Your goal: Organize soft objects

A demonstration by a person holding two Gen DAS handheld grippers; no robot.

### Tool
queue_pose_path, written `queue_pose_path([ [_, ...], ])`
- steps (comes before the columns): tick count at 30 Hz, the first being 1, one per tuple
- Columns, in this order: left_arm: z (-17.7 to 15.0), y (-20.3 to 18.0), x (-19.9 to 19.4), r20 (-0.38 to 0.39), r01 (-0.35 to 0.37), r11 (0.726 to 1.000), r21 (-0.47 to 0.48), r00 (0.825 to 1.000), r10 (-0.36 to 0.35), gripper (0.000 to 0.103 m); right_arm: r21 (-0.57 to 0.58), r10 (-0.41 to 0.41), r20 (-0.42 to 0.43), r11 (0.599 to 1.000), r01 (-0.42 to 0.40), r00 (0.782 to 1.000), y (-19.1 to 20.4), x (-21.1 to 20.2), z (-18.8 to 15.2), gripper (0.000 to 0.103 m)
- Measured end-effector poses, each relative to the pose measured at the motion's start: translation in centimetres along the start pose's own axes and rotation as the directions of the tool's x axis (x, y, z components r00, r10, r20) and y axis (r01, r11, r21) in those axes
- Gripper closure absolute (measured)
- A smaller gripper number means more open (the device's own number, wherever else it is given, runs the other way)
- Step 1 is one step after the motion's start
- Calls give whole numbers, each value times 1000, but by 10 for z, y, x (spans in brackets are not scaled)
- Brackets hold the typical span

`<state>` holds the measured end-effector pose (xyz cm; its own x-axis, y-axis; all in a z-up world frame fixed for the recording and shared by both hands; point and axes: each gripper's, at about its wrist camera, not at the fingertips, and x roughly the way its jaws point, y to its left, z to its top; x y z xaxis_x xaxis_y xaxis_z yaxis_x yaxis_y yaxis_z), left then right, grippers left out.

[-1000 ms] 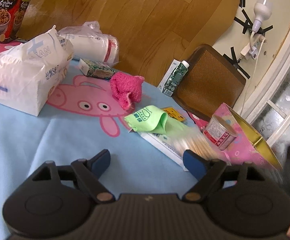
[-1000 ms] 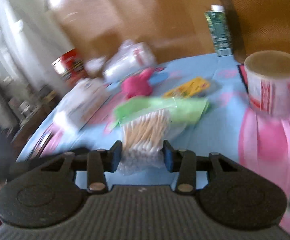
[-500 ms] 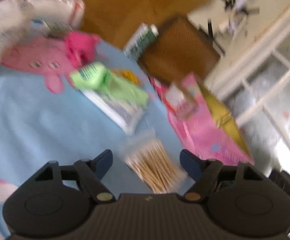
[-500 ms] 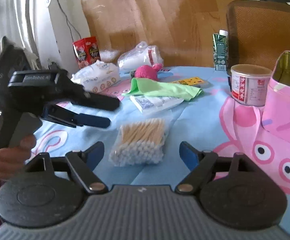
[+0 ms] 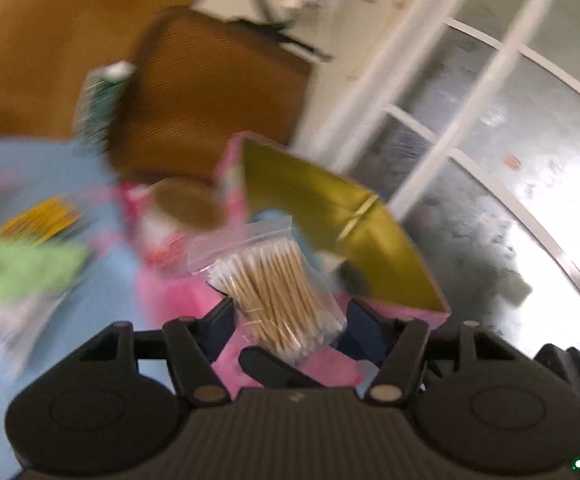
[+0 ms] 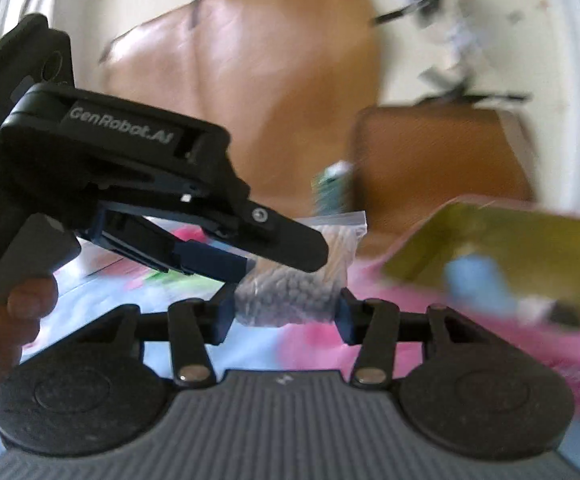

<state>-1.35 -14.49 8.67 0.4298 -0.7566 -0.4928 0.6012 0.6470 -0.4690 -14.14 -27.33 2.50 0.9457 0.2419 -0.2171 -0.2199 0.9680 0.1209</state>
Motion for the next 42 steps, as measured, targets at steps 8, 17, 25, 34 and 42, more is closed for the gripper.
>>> queue_pose_path([
  [8, 13, -59, 90, -62, 77, 994, 73, 995, -73, 42, 113, -214, 25, 971, 210, 976, -80, -18, 5, 50],
  [17, 2, -51, 75, -37, 46, 995, 87, 998, -43, 33, 231, -405, -4, 889, 395, 914, -122, -23, -10, 24],
  [25, -18, -9, -17, 116, -42, 994, 99, 993, 30, 26, 147, -357, 111, 929, 340, 927, -78, -24, 2, 24],
  [34, -61, 79, -103, 208, -264, 962, -73, 939, 273, 25, 38, -157, 154, 988, 153, 976, -5, -3, 6, 24],
  [42, -80, 140, -128, 199, -392, 889, -238, 876, 439, 25, -23, 12, -5, 1000, -12, 1000, 50, 34, -7, 24],
])
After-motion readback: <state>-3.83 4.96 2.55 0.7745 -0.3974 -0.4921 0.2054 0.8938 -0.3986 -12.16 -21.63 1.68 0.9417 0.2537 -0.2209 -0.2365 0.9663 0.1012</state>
